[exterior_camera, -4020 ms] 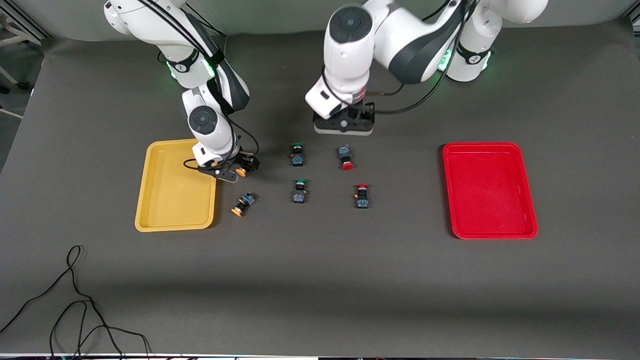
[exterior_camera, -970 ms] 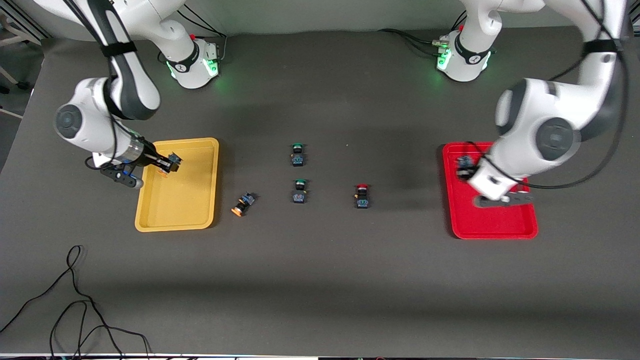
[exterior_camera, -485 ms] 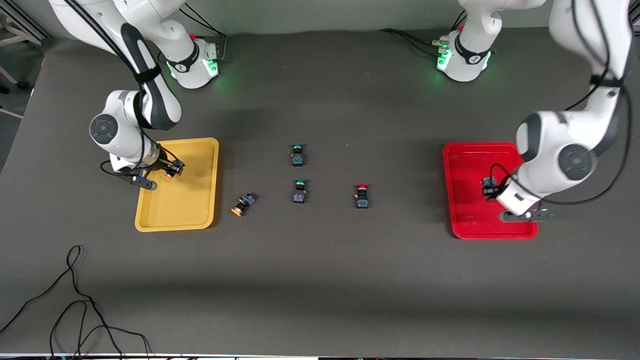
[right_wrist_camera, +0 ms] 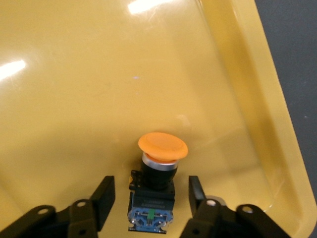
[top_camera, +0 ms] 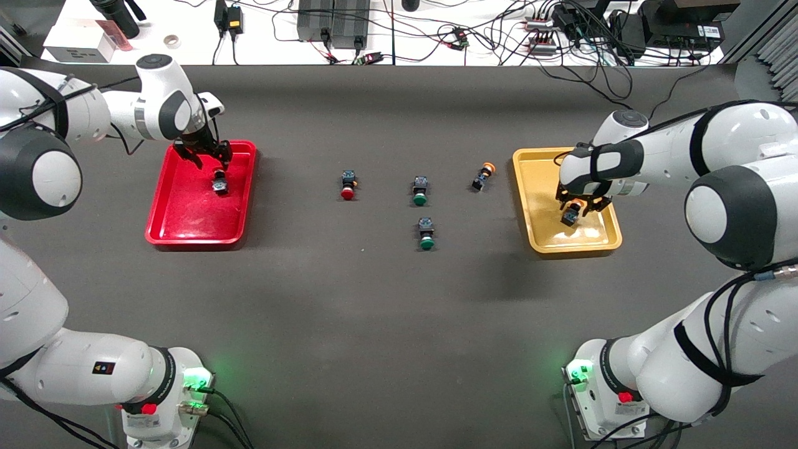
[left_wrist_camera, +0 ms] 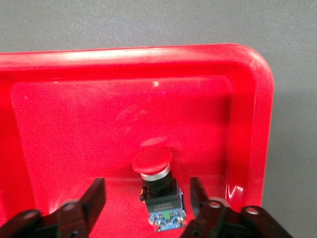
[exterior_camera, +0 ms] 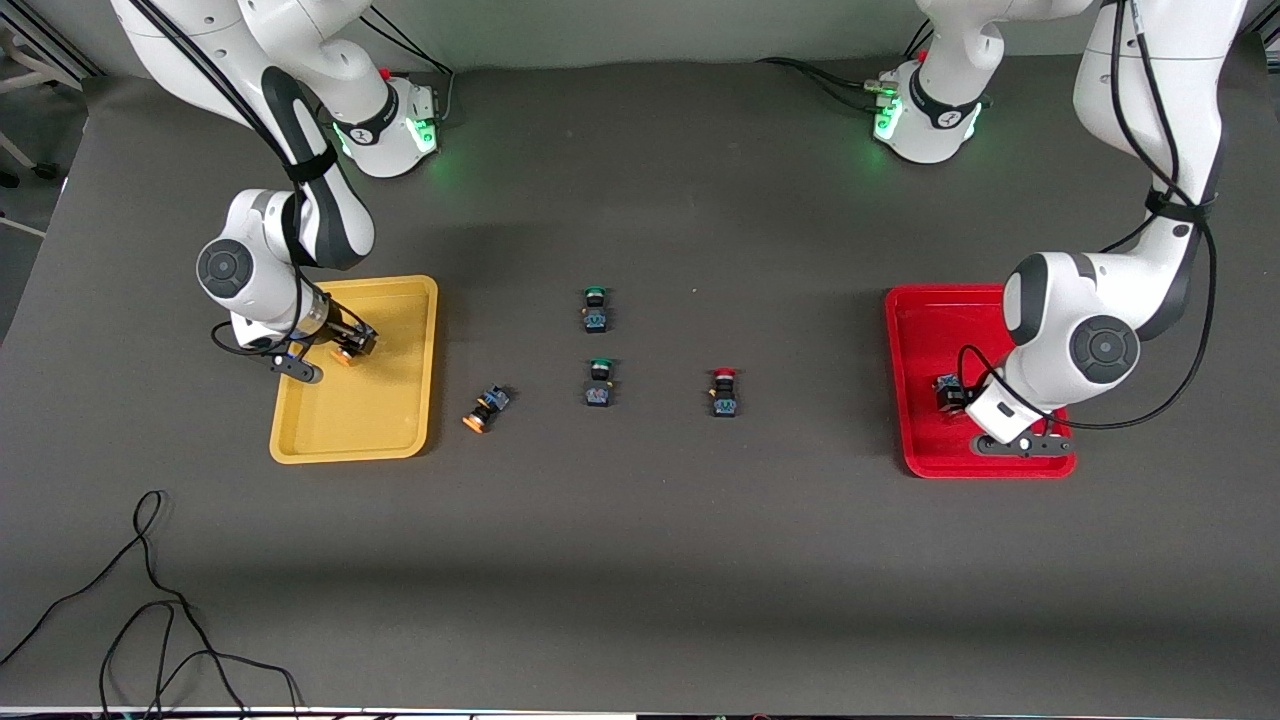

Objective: Place red and yellow buttons in trays
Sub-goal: 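Release the buttons in the trays and lift both grippers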

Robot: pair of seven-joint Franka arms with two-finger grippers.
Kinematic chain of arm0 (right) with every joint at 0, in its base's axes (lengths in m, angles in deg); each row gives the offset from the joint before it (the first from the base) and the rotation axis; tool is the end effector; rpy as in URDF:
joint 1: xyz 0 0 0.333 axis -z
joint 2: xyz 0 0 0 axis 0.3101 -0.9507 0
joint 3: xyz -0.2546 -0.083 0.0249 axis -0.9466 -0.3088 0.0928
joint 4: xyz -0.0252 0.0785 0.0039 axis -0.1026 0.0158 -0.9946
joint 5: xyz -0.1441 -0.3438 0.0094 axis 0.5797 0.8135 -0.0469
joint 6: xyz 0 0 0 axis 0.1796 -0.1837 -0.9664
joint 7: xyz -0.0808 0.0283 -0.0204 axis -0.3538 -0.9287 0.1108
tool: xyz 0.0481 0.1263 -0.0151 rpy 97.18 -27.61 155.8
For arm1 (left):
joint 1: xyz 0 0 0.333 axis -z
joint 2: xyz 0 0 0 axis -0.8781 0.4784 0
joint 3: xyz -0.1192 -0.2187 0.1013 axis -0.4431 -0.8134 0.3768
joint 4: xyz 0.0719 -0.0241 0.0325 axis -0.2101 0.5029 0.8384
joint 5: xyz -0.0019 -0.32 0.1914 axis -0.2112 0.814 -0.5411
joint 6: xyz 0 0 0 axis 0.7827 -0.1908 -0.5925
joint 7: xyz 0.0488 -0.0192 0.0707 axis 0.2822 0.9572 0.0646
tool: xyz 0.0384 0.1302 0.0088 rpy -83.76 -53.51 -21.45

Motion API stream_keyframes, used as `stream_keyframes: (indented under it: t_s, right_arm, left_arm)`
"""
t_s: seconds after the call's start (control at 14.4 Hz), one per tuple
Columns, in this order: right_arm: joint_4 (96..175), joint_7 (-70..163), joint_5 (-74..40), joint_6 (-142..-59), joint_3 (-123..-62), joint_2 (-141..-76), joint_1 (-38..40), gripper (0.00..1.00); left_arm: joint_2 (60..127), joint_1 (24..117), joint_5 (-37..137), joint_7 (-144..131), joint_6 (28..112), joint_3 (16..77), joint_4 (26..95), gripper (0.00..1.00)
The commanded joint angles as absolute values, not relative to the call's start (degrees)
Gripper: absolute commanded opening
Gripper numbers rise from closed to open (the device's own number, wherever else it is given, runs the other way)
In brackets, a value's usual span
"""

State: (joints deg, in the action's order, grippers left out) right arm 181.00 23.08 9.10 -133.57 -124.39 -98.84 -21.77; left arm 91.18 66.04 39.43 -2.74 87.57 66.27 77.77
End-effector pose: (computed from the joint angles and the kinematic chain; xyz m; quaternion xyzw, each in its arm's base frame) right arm 0.4285 -0.0029 0.1382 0.9747 -0.2139 -0.0507 0.0399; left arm 0.5493 -0.0293 0.1745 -0.9984 0.0126 0.0528 0.0158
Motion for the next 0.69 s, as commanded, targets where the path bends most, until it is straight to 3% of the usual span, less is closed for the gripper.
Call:
stream_keyframes:
  t_s: [0.0, 0.28, 0.62]
  right_arm:
    - [179.7, 24.1, 7.0, -129.6, -124.6, -94.8, -23.0, 1.0]
    - [170.8, 21.4, 7.0, -118.6, -124.4, -89.1, -23.9, 1.0]
    - [146.7, 16.5, 7.5, -99.1, -124.1, -92.5, -25.2, 1.0]
  left_arm:
    - [86.2, 66.2, 38.8, -1.8, 75.8, 66.5, 73.5, 0.99]
    - [83.7, 66.9, 40.3, -2.8, 58.9, 65.9, 62.8, 1.0]
    - [84.2, 75.8, 45.7, -14.7, 61.3, 64.1, 61.4, 1.0]
